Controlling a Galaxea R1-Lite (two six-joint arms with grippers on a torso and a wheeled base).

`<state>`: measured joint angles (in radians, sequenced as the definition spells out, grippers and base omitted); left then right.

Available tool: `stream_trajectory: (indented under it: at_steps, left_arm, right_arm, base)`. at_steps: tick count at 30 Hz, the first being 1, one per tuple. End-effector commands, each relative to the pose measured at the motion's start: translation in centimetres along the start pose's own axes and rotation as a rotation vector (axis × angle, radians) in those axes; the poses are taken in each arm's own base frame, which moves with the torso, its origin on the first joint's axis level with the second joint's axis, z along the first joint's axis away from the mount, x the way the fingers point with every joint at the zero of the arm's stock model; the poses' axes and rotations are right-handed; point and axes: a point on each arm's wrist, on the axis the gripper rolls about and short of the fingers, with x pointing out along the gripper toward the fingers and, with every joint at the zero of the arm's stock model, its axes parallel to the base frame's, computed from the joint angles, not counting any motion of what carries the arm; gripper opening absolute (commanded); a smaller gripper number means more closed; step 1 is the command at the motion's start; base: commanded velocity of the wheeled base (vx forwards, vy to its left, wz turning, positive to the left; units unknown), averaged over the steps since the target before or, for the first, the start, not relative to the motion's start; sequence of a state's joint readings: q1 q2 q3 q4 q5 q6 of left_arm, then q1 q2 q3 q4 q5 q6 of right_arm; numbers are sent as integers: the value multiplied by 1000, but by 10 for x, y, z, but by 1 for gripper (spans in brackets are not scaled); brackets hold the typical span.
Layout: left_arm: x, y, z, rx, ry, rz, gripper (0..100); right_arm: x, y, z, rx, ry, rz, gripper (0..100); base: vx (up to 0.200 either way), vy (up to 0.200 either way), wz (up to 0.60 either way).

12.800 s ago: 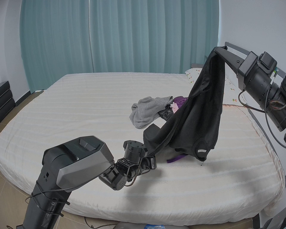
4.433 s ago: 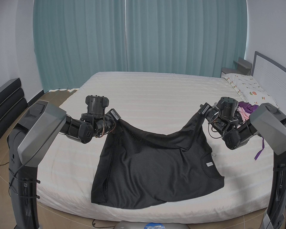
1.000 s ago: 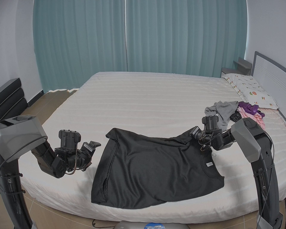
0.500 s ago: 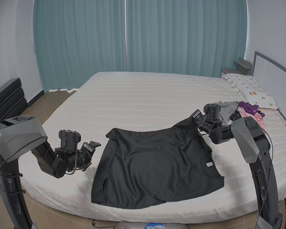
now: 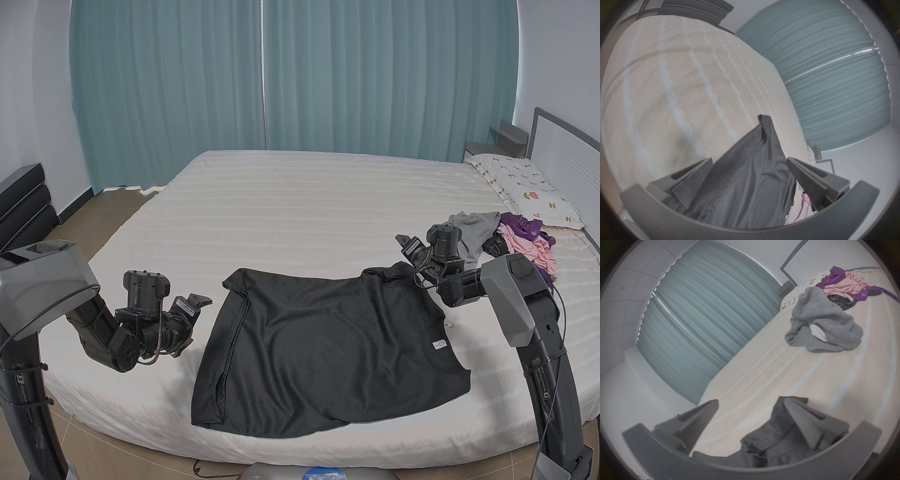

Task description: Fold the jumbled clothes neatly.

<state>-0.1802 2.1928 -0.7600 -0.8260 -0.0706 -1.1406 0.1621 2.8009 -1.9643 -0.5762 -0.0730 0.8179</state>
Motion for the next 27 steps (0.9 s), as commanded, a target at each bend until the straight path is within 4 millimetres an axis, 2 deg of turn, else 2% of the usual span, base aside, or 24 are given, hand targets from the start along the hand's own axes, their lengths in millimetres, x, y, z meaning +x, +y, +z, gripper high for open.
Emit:
stream_trajectory:
  at_steps: [1, 4, 7, 8, 16, 23, 24, 27]
  left_arm:
    - [2, -3, 1, 2, -4, -11, 100]
    - [2, -4, 2, 3, -7, -16, 100]
    - [2, -3, 1, 2, -4, -11, 100]
    - [2, -3, 2, 1, -5, -10, 100]
    - [1, -1, 1, 1, -4, -4, 100]
    - [0, -1, 1, 2, -5, -2, 100]
    - [1, -1, 1, 2, -5, -2, 100]
    - [0, 0, 1, 1, -8, -1, 100]
  right_arm:
    - [-15, 4, 17, -19, 16, -11, 100]
    - [-32, -1, 31, -29, 85, 3, 100]
    - [-40, -13, 34, -69, 133, -10, 100]
    - [-43, -24, 31, -102, 163, -17, 100]
    - [-39, -56, 10, -154, 220, -60, 100]
    - [-35, -66, -8, -161, 262, -80, 100]
    - [-34, -67, -13, -165, 271, -82, 0]
    - [-31, -74, -20, -175, 277, -86, 0]
  base:
    - [0, 0, 0]
    - [0, 0, 0]
    - [0, 0, 0]
    - [0, 0, 0]
    - [0, 0, 0]
    - [0, 0, 0]
    - [0, 0, 0]
    - [0, 0, 0]
